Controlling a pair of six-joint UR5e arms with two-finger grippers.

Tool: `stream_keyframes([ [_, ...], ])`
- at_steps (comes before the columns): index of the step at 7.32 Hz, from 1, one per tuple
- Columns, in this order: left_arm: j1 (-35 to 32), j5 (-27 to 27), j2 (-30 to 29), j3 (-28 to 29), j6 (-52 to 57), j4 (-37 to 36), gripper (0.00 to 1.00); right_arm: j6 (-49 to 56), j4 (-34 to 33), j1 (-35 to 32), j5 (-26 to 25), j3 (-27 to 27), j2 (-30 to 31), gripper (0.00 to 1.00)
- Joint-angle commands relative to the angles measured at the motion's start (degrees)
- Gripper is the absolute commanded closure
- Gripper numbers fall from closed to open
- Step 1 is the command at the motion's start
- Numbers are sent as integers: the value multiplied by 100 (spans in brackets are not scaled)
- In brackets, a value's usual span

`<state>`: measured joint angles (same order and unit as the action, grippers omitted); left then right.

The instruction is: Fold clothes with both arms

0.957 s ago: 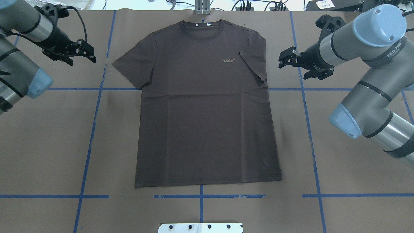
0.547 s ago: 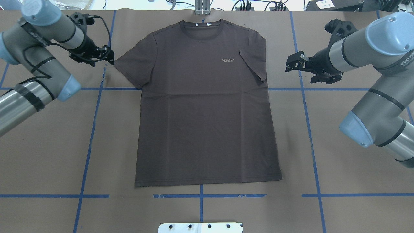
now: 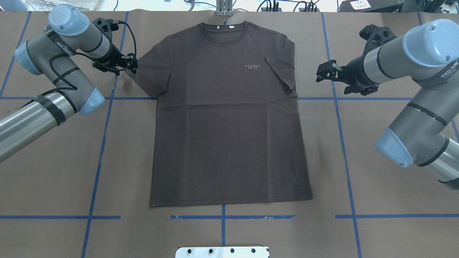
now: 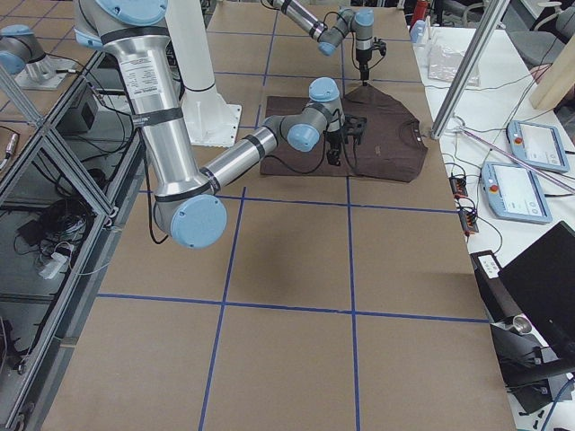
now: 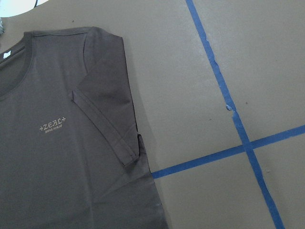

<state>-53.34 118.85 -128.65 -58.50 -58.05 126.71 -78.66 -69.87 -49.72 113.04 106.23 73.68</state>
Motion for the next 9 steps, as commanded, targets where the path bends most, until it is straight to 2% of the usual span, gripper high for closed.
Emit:
stream_keyframes([
  [1, 8, -99, -19, 6, -5, 29, 47, -1, 0, 77, -116, -14, 15, 0],
  [5, 25, -222, -169, 243, -5, 38, 49, -1, 0, 86, -116, -14, 41, 0],
  [6, 25, -283, -169, 286, -5, 38, 53, -1, 0, 86, -116, -14, 41, 0],
  [7, 34, -292, -178, 296, -5, 38, 67, -1, 0, 86, -116, -5, 41, 0],
  [8, 34, -283, -186, 287, -5, 30, 88, -1, 0, 86, -116, 12, 41, 0],
  [9, 34, -283, -221, 287, -31, 21, 100, -1, 0, 86, -116, 4, 41, 0],
])
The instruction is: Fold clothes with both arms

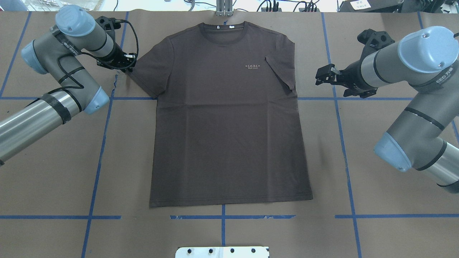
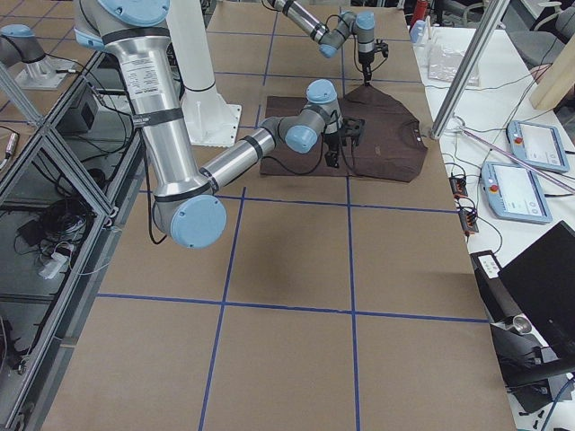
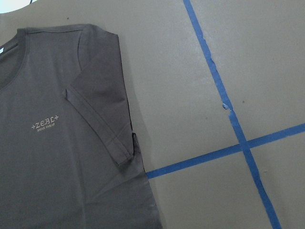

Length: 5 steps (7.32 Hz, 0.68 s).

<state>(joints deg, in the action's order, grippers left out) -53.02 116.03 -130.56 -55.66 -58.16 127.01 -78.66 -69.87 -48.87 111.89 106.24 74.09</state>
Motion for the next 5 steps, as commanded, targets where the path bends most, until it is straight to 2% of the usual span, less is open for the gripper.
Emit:
stream_keyframes([
  [1, 2, 7, -153, 2, -2, -53, 100, 0, 0, 0, 0, 11, 0, 0],
  [3, 2, 69, -503, -76, -133, -341, 100, 0, 0, 0, 9, 19, 0, 0],
  [5, 228, 95, -988, -77, -834, -493, 100, 0, 0, 9, 9, 11, 0, 0],
])
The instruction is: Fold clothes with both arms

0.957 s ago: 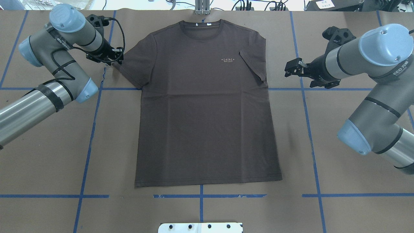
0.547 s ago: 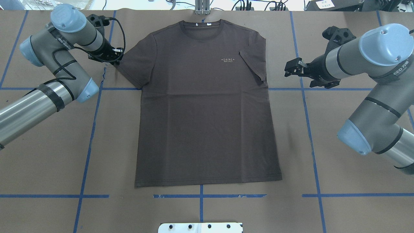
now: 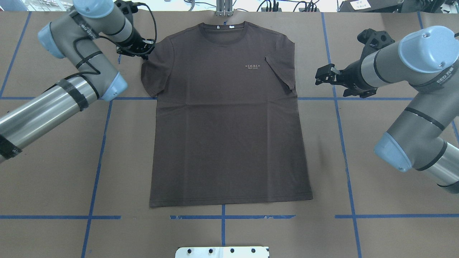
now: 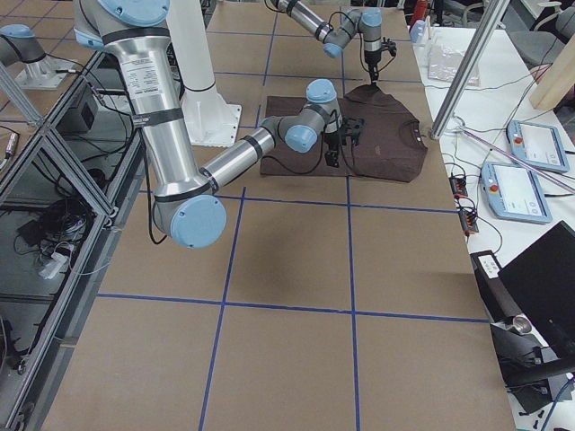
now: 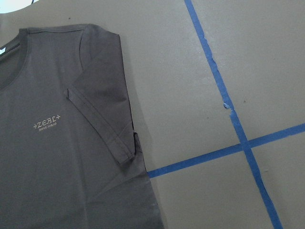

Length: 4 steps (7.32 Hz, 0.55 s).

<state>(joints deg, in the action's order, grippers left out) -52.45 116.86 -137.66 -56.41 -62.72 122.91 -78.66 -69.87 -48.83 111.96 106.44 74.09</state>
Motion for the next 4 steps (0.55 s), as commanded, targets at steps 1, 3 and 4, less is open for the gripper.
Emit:
stream_keyframes([
  [1, 287, -5, -418, 59, -633, -83, 100, 26, 0, 14, 1, -53, 0, 0],
  [3, 402, -40, -559, 191, -855, -74, 100, 61, 0, 23, 10, -88, 0, 0],
  [4, 420, -49, -630, 305, -882, -31, 100, 62, 0, 32, 1, -88, 0, 0],
])
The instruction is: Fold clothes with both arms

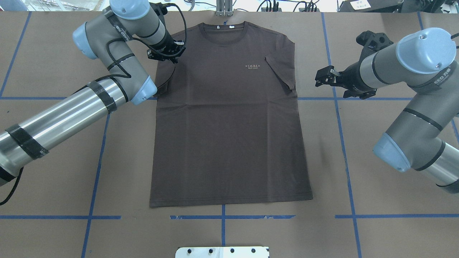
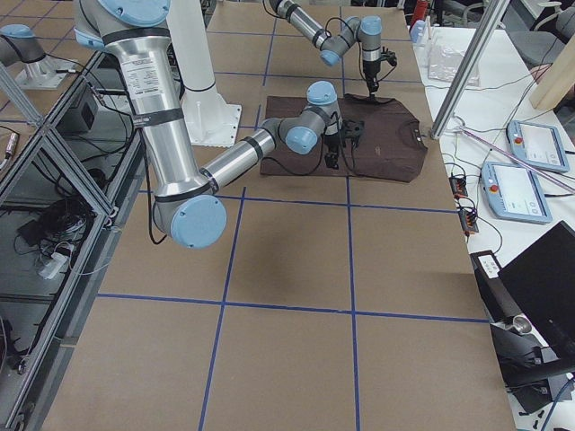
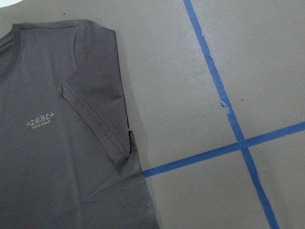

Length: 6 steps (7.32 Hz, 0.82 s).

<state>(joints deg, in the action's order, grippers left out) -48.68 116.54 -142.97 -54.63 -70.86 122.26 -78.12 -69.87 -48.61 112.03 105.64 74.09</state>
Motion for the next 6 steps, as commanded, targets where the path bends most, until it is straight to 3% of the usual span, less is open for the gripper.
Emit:
stream_keyframes([
  [1, 51, -17, -169, 258, -77, 61, 100, -1, 0, 27, -6, -8, 0, 0],
  [6, 60, -149, -266, 558, -200, 474, 100, -19, 0, 53, -6, 0, 0, 0],
])
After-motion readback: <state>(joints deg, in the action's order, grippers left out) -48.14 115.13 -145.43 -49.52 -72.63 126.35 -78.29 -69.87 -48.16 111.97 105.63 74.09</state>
